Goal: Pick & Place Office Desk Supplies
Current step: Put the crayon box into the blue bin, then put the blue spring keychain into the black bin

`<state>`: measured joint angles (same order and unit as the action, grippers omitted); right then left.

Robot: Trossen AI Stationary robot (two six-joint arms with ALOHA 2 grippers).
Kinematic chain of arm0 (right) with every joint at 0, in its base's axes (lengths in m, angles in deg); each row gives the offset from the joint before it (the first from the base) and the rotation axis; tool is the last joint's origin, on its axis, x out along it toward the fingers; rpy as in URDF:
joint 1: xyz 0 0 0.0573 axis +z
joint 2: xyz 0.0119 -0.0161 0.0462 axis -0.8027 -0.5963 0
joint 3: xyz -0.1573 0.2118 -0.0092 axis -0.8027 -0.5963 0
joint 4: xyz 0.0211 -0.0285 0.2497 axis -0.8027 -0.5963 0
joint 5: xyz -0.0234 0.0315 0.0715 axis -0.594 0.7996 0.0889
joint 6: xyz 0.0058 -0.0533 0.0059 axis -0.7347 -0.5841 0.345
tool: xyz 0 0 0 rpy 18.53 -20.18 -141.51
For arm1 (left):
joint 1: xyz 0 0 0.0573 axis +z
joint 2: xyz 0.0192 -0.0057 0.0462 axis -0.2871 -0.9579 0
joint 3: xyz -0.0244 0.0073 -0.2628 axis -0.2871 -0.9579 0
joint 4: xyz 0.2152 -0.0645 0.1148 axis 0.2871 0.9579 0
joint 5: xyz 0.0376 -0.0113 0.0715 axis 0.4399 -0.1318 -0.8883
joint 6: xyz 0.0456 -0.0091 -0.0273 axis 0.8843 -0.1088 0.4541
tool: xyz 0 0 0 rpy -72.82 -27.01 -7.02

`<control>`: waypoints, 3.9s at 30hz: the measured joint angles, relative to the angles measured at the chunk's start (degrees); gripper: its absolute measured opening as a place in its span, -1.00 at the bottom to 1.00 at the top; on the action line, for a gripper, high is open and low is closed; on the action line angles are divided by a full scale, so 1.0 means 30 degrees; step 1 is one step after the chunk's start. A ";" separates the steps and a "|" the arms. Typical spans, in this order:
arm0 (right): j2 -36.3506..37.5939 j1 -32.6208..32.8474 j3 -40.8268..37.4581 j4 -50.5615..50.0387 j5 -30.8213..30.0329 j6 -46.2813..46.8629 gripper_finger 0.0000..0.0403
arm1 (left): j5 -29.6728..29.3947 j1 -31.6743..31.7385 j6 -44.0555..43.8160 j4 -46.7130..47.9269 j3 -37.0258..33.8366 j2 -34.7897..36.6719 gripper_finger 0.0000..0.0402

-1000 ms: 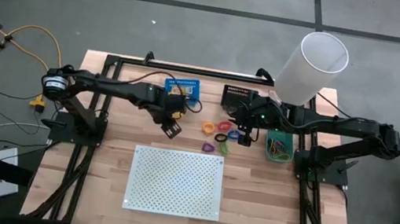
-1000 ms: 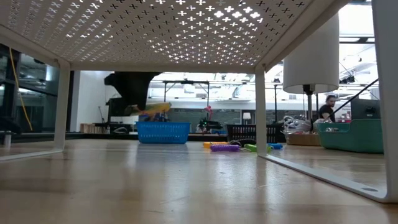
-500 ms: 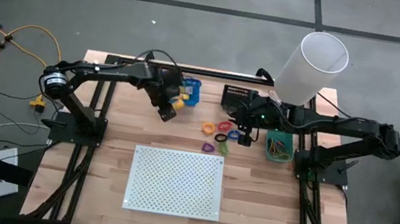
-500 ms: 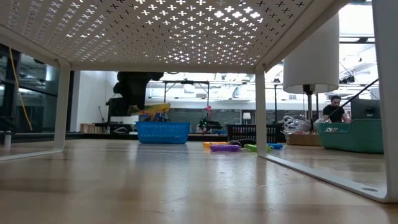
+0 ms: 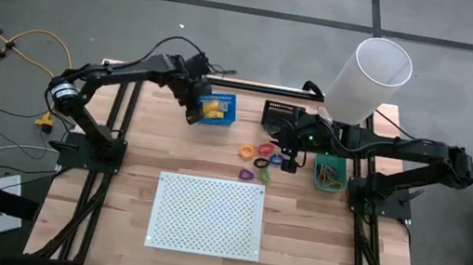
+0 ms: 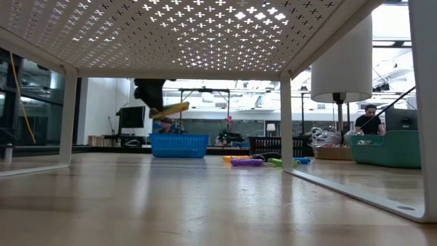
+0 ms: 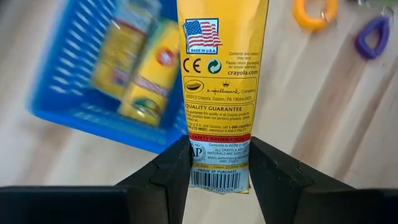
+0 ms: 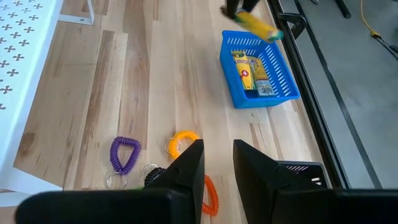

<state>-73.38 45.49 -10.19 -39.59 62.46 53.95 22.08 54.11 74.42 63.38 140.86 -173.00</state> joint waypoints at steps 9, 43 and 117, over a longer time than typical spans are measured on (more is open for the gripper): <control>-0.0002 0.0000 -0.0005 0.0000 -0.0004 0.0001 -0.63 | -0.1100 0.0519 0.1187 0.0017 0.0721 -0.0007 -0.28; 0.0000 0.0000 -0.0002 0.0277 -0.0005 -0.0003 -0.63 | -0.1957 0.0599 0.3321 -0.2409 0.0772 -0.4417 -0.28; 0.0003 0.0000 0.0000 0.0284 0.0000 0.0003 -0.63 | 0.1261 0.1000 0.2160 -0.0644 -0.1616 0.1682 -0.03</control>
<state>-73.37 45.49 -10.19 -38.74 62.46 53.96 25.86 57.11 80.90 61.45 136.01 -167.96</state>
